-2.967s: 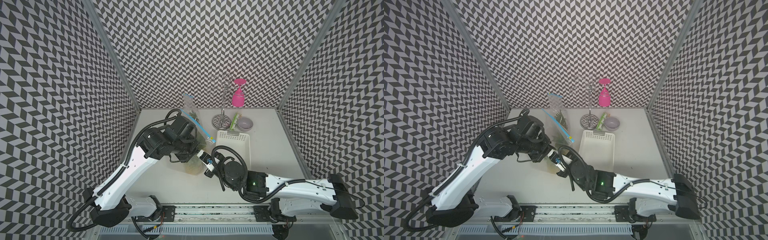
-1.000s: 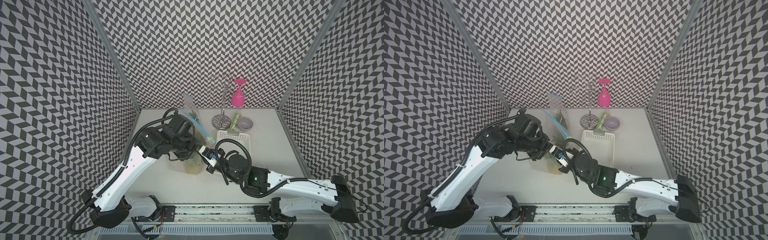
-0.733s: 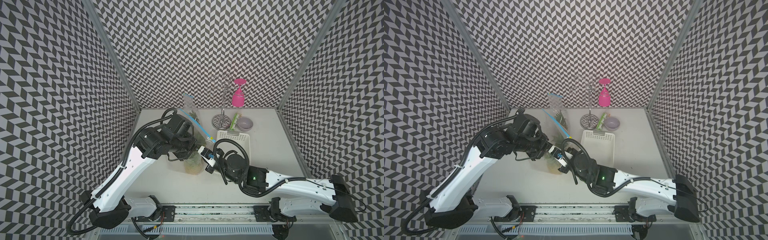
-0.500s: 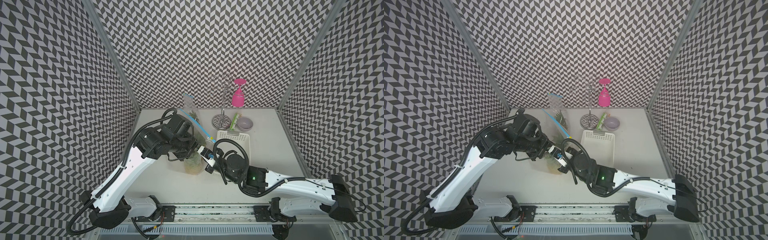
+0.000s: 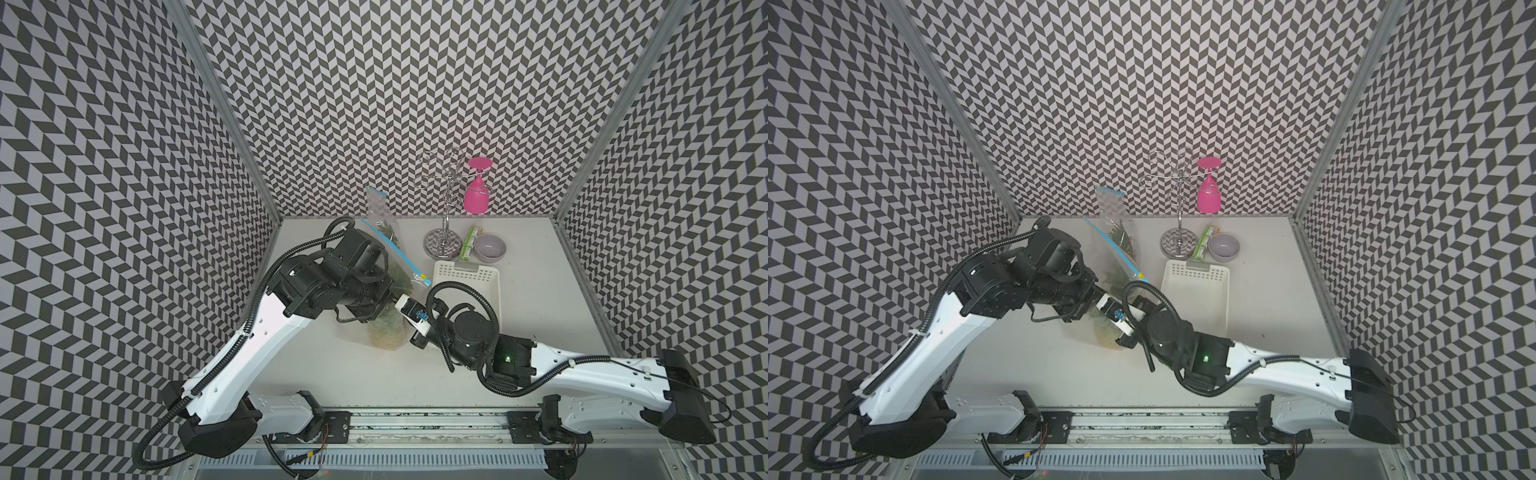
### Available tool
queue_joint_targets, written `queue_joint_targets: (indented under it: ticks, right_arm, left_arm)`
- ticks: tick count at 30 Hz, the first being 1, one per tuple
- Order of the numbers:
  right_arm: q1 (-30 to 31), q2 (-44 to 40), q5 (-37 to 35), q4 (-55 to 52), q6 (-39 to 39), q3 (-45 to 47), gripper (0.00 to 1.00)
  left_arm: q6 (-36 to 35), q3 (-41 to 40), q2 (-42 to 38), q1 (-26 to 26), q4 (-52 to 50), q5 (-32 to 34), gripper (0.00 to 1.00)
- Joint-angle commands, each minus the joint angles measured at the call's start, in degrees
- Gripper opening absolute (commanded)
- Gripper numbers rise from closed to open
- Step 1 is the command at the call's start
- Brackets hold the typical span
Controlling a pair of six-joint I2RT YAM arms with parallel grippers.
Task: Open the zip-top bag and take out the pineapple
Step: Unzip the zipper on the zipper food storage bag.
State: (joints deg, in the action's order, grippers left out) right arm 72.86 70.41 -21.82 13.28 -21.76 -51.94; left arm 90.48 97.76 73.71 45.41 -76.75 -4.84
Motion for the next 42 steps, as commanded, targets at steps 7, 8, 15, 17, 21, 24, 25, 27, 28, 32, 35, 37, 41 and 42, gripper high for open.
queue_joint_targets:
  ticks: [7, 8, 15, 17, 21, 24, 25, 27, 28, 32, 35, 37, 41, 42]
  right_arm:
    - [3.48, -3.48, -4.15, 10.94, -8.06, 5.06, 0.0]
    - [3.68, -3.32, -4.63, 11.76, -9.09, 5.34, 0.0]
    - [3.89, -3.97, -3.68, 11.41, -9.67, 4.66, 0.0]
    - [3.87, -4.79, -3.35, 11.11, -9.01, 4.81, 0.0]
    - [3.87, -6.13, -2.05, 10.56, -7.96, 5.11, 0.0]
    - [3.96, -6.37, -1.78, 9.95, -7.18, 5.27, 0.0]
    - [3.96, -6.49, -1.82, 10.01, -7.02, 5.36, 0.0]
    - [3.96, -6.68, -1.64, 9.77, -6.56, 5.45, 0.0]
    - [3.96, -6.79, -1.56, 9.62, -6.3, 5.45, 0.0]
    - [3.96, -6.99, -1.55, 9.31, -5.52, 5.58, 0.0]
    - [3.96, -7.17, -1.64, 9.31, -5.0, 5.62, 0.0]
    - [3.96, -7.33, -1.64, 9.22, -4.85, 5.54, 0.0]
    - [4.0, -7.72, -1.47, 8.57, -4.26, 5.49, 0.0]
    - [3.96, -7.92, -1.38, 8.37, -4.09, 5.54, 0.0]
  left_arm:
    - [-0.73, -2.61, -0.59, 0.08, -0.95, 0.62, 0.1]
    - [-0.91, -2.57, -0.51, 0.0, -0.99, 0.62, 0.09]
    - [-3.72, -3.8, -1.09, -2.29, -1.03, 1.76, 0.0]
    - [-5.05, -5.31, -1.93, -4.15, -1.03, 1.85, 0.0]
    - [-6.69, -6.71, -2.28, -6.65, -1.03, 1.98, 0.0]
    - [-7.88, -5.03, -1.53, -7.79, -1.03, 3.22, 0.01]
    - [-8.25, -4.71, -1.34, -8.24, -1.03, 3.59, 0.01]
    - [-9.09, -4.5, -1.29, -9.33, -1.03, 4.25, 0.01]
    - [-9.54, -4.5, -1.27, -10.05, -1.03, 4.76, 0.01]
    - [-10.95, -4.34, -1.61, -12.88, -1.03, 6.87, 0.01]
    - [-12.84, -3.39, -1.53, -15.84, -1.04, 8.66, 0.02]
    - [-14.61, -2.68, -1.54, -18.03, -1.03, 9.86, 0.03]
    - [-17.87, -2.48, -2.14, -22.12, -1.03, 10.91, 0.03]
    - [-18.32, -2.48, -2.25, -23.09, -1.03, 11.11, 0.03]
